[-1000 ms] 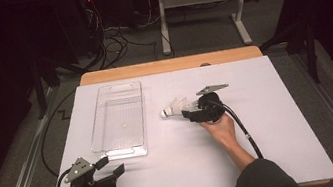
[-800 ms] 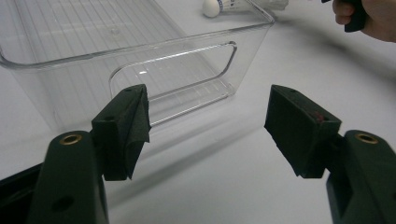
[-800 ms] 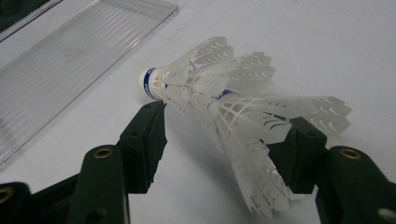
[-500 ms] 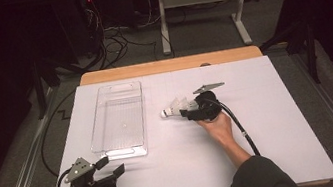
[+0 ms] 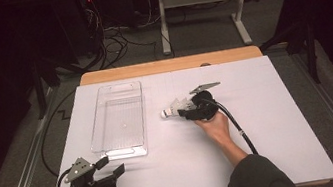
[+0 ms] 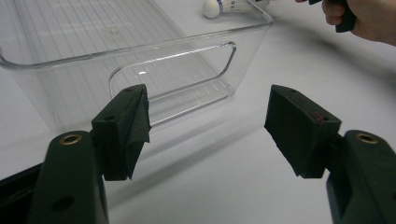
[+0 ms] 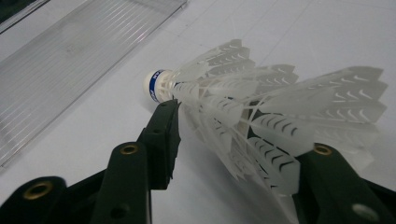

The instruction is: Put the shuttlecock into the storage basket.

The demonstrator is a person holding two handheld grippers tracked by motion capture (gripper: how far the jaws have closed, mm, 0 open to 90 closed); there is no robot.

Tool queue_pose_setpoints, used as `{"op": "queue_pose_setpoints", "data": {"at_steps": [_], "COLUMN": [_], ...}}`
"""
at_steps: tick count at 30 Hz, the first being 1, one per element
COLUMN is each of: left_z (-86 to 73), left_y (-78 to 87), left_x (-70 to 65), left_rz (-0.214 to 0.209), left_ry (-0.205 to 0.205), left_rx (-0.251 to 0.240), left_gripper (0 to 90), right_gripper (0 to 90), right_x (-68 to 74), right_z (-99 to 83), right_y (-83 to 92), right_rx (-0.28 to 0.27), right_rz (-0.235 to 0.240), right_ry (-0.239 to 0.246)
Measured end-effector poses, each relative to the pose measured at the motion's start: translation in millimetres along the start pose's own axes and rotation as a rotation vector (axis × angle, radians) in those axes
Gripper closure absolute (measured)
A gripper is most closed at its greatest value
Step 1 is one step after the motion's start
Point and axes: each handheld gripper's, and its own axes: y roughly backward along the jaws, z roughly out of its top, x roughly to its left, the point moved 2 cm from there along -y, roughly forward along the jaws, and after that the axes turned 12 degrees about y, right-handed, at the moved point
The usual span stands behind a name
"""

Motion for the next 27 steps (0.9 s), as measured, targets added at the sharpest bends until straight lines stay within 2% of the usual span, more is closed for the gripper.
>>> {"op": "queue_pose_setpoints", "data": {"at_steps": [16, 27], "left_z": [0.1, 0.0], "left_y": [0.0, 0.1], "left_x": [0.1, -0.1], "left_rz": [0.0, 0.0], "left_ry": [0.002, -0.001], "left_rx": [0.0, 0.0], "left_gripper": [31.5, 31.5], "right_gripper": [81.7, 86.4], "right_x": [5.4, 7.4], "right_z": [2.6, 3.4], "right_y": [-0.6, 2.0], "right_rx": [0.004, 0.0], "right_rz": [0.01, 0.008], "right_ry": [0.027, 0.026]}}
